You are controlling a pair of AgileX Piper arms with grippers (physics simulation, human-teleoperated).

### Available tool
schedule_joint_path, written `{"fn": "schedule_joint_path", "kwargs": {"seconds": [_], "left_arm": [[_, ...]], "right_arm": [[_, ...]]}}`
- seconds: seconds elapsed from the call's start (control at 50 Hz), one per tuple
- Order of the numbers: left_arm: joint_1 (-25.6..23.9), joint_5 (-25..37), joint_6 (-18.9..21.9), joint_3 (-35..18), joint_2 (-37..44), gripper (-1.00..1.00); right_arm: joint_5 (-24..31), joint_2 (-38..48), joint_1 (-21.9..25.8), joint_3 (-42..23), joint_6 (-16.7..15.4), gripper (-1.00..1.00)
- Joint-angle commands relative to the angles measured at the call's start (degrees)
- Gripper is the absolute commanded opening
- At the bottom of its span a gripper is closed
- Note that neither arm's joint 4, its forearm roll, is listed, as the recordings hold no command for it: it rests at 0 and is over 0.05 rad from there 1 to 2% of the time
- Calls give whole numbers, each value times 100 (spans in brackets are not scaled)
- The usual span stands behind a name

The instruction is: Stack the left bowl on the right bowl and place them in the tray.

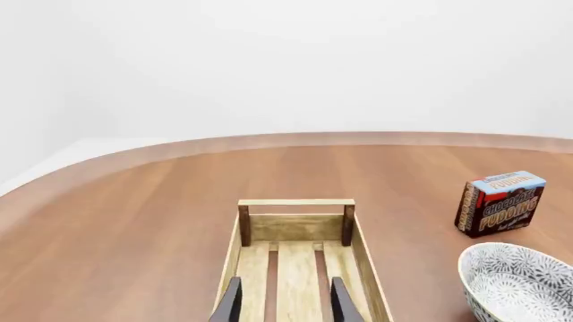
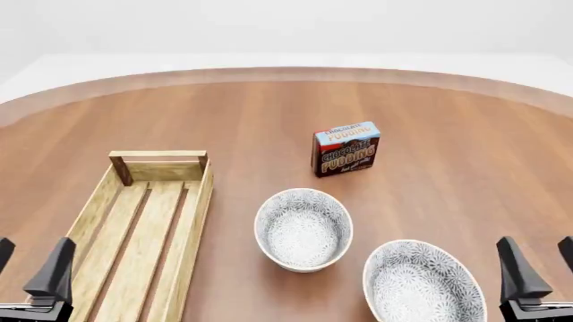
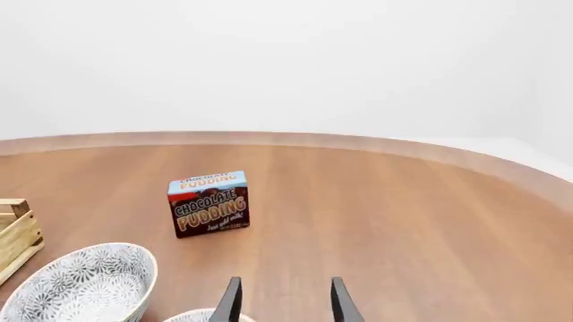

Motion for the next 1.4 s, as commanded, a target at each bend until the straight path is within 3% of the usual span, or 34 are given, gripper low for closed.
{"fn": "schedule_joint_path", "kwargs": {"seconds": [0.02, 0.1, 0.26, 0.32, 0.4, 0.42, 0.46, 0.54, 0.6, 0.62, 0.68, 0.72, 0.78, 0.92, 1.2, 1.26, 1.4], "left_arm": [[0, 0, 0, 0, 0, 100], [0, 0, 0, 0, 0, 100], [0, 0, 0, 0, 0, 100], [0, 0, 0, 0, 0, 100], [0, 0, 0, 0, 0, 100], [0, 0, 0, 0, 0, 100], [0, 0, 0, 0, 0, 100], [0, 0, 0, 0, 0, 100], [0, 0, 0, 0, 0, 100], [0, 0, 0, 0, 0, 100], [0, 0, 0, 0, 0, 100], [0, 0, 0, 0, 0, 100], [0, 0, 0, 0, 0, 100], [0, 0, 0, 0, 0, 100], [0, 0, 0, 0, 0, 100], [0, 0, 0, 0, 0, 100], [0, 0, 0, 0, 0, 100]], "right_arm": [[-83, 201, -63, -96, -22, 100], [-368, 616, -154, -70, -60, 100], [59, 456, -95, -390, -18, 100], [-126, 1379, -18, -791, -87, 100], [-163, 1552, 37, -877, -64, 100], [-151, 2158, 244, -1263, -198, 100], [-65, 2567, 241, -1580, -279, 100], [121, 3178, 490, -2117, -281, 100], [121, 3180, 490, -2118, -281, 100], [240, 3736, 693, -2517, -260, 100], [535, 4318, 903, -3032, -351, 100], [739, 4556, 1022, -3315, -354, 100], [989, 4951, 1128, -3716, -644, 100], [1524, 5837, 1352, -4523, -699, 100], [2432, 7216, 2019, -5776, -294, 100], [2497, 7342, 2159, -5899, -82, 100], [2677, 7827, 2200, -6309, -53, 100]]}}
